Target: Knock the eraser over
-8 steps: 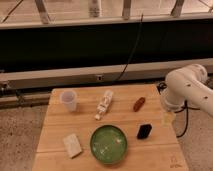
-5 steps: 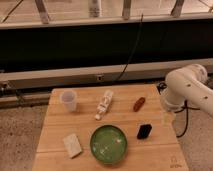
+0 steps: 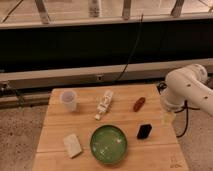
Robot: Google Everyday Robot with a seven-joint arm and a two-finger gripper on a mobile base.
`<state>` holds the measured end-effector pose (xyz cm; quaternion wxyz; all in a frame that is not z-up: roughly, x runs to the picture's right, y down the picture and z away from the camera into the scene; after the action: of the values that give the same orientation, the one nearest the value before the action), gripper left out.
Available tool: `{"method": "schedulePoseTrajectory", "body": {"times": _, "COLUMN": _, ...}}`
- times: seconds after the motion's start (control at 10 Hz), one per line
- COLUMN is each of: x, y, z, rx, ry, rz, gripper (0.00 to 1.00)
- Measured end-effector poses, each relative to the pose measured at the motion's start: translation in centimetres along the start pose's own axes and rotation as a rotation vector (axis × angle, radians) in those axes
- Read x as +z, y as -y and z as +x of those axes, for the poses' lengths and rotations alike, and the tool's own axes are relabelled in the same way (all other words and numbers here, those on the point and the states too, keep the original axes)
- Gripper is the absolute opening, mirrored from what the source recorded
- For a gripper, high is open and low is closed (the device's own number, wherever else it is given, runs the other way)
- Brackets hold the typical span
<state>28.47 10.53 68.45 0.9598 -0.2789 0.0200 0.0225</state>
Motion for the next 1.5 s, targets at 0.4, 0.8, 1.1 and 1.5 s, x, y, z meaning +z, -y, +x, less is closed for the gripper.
{"method": "schedulePoseTrajectory", "body": {"times": 0.4, "x": 0.0, "y": 0.0, "z": 0.0, "rx": 0.0, "ry": 0.0, "rz": 0.0, "gripper": 0.8}}
{"method": "schedulePoseTrajectory", "body": {"times": 0.8, "x": 0.4, "y": -0.2, "z": -0.1, "rx": -0.003, "ry": 0.0, "rz": -0.004, "gripper": 0.8}}
{"method": "schedulePoseTrajectory", "body": {"times": 1.1, "x": 3.0, "y": -1.1, "z": -1.0, "rx": -0.013, "ry": 0.001, "rz": -0.017, "gripper": 0.8}}
{"method": "schedulePoseTrajectory", "body": {"times": 1.5, "x": 4.1, "y": -1.4, "z": -1.3, "rx": -0.022, "ry": 0.002, "rz": -0.027, "gripper": 0.8}}
